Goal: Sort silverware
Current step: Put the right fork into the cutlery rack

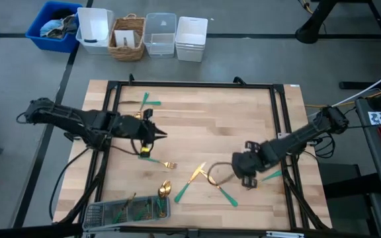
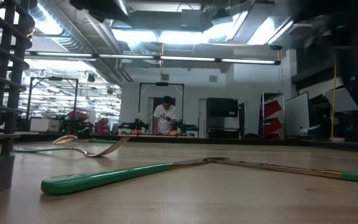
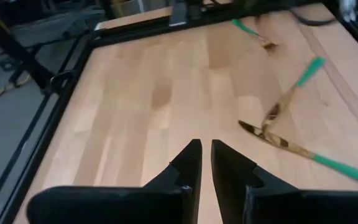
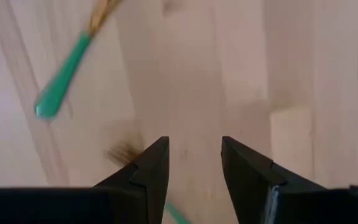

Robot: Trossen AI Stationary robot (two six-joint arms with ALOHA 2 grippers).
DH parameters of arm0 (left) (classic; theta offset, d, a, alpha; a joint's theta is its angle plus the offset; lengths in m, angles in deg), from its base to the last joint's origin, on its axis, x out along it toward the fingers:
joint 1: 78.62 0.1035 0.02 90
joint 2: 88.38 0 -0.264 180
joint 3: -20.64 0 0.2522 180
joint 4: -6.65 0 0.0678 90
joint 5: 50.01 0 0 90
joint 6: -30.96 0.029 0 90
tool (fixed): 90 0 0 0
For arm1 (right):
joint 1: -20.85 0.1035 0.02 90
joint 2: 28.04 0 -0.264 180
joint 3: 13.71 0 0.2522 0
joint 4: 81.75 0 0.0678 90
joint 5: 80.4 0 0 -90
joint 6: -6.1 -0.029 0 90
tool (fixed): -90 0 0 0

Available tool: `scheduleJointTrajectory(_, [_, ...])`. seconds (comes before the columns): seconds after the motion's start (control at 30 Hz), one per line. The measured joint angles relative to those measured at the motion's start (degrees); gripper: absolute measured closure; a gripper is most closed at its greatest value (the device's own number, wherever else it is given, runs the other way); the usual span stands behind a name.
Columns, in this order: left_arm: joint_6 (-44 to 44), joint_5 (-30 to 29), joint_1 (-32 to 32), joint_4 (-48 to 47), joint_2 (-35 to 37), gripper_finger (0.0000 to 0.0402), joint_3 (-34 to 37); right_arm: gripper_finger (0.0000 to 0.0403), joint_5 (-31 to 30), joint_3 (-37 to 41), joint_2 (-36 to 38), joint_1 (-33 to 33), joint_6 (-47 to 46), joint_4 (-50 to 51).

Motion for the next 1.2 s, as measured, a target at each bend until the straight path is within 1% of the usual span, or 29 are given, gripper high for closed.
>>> scheduleJointTrajectory(0.1, [-0.52, 0.56, 3.1, -0.26, -0.2, 0.0376, 0.0, 0.0256, -0.53, 0.0, -0.51, 4.97, -3.87, 2.53])
scheduleJointTrajectory(0.27, [-4.18, 0.6, 7.04, -0.06, -0.78, 0.0376, 0.0, 0.0256, -2.82, 0.16, -2.65, 13.18, -4.46, 5.55])
scheduleJointTrajectory(0.37, [-6.95, 1.62, 9.06, -0.15, -1.49, 0.0376, 0.0, 0.0256, -3.53, 2.44, -3.35, 17.24, -4.96, 3.29])
scheduleJointTrajectory(0.43, [-8.77, 3.5, 10.33, -0.05, -2.23, 0.0376, 0.0, 0.0256, -3.78, 4.89, -3.41, 19.48, -6.81, 0.41])
scheduleJointTrajectory(0.57, [-13.01, 6.24, 11.81, 0.27, -3.93, 0.0375, 0.0, 0.0256, -3.98, 9.7, -3.41, 22.49, -10.31, -4.73])
scheduleJointTrajectory(0.7, [-14.8, 6.59, 11.95, 0.85, -5.09, 0.0375, 0.0, 0.0256, -3.96, 14.15, -3.43, 24.11, -12.12, -8.05])
scheduleJointTrajectory(0.87, [-14.99, 6.79, 11.77, 3.48, -5.7, 0.0375, 0.0, 0.0256, -2.83, 19.84, -3.43, 23.94, -13.51, -10.86])
scheduleJointTrajectory(0.97, [-15.18, 6.98, 11.77, 3.34, -5.71, 0.0375, 0.0, 0.0256, -2.29, 22.77, -3.4, 23.91, -13.51, -14.27])
scheduleJointTrajectory(1.1, [-15.18, 7.19, 11.77, 3.3, -5.71, 0.0375, 0.0, 0.0256, -1.1, 24.95, -3.1, 23.91, -13.5, -17.05])
scheduleJointTrajectory(1.2, [-14.99, 7.23, 11.77, 3.31, -5.71, 0.0375, 0.0, 0.026, -1.69, 25.31, -3.11, 23.91, -13.47, -17.23])
